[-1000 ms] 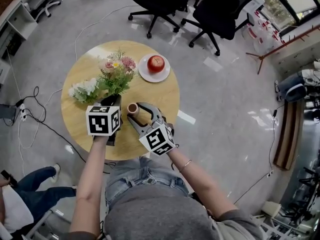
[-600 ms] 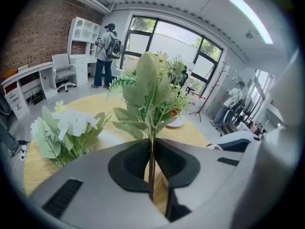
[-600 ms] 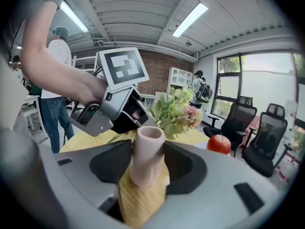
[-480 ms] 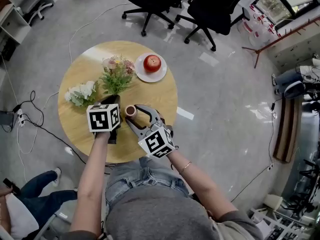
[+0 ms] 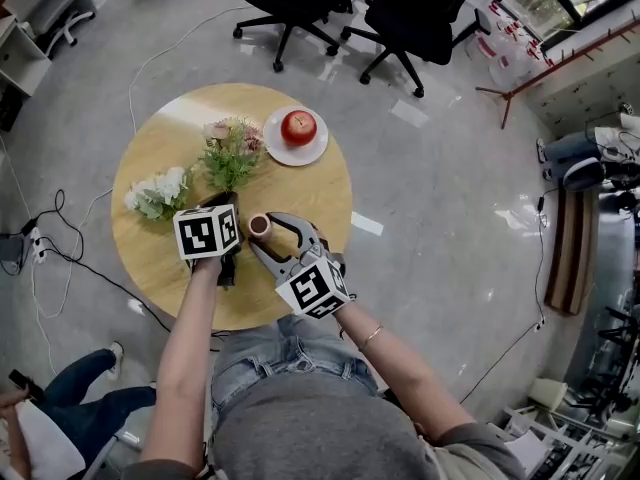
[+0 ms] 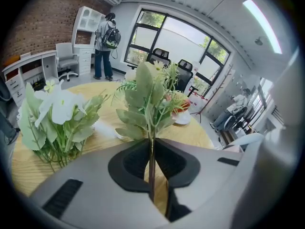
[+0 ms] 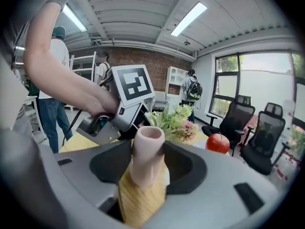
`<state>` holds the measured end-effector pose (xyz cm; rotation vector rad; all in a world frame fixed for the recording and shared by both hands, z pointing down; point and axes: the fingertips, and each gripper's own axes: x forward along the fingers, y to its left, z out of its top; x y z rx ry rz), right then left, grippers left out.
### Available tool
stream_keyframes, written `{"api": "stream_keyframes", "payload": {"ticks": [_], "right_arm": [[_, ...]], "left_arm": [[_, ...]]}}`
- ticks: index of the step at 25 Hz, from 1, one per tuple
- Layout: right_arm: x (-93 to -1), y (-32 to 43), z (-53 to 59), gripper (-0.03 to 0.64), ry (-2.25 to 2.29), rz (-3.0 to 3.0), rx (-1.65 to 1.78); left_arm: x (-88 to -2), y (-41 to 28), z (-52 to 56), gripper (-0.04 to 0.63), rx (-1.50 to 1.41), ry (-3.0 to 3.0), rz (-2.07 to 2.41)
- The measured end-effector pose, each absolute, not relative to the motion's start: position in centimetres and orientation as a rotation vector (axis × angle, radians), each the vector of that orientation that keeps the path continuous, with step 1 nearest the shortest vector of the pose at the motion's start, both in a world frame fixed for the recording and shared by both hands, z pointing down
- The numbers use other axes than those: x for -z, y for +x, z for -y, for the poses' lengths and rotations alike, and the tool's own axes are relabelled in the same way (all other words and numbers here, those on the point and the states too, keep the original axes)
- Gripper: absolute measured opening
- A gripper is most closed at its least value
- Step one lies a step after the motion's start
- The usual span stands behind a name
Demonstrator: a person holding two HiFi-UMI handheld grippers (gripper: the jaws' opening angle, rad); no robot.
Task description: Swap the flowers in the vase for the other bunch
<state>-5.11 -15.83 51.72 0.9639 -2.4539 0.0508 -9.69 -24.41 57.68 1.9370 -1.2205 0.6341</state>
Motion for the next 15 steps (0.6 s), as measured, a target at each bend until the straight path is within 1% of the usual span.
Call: {"api": "stream_keyframes", "payload": {"ticks": [11, 15], "right_arm": [[-51.55, -5.01, 15.91, 0.221, 0.981, 2.446, -0.055], [-51.51, -5.02, 15.84, 0.221, 0.982, 2.446, -0.056]], "left_arm": [[-58.58, -9.44, 24.40, 0.055, -0.629, 1.917, 1.189], [-58.47, -9.40, 24.33, 0.070, -0.622, 1.917, 1.197]]}}
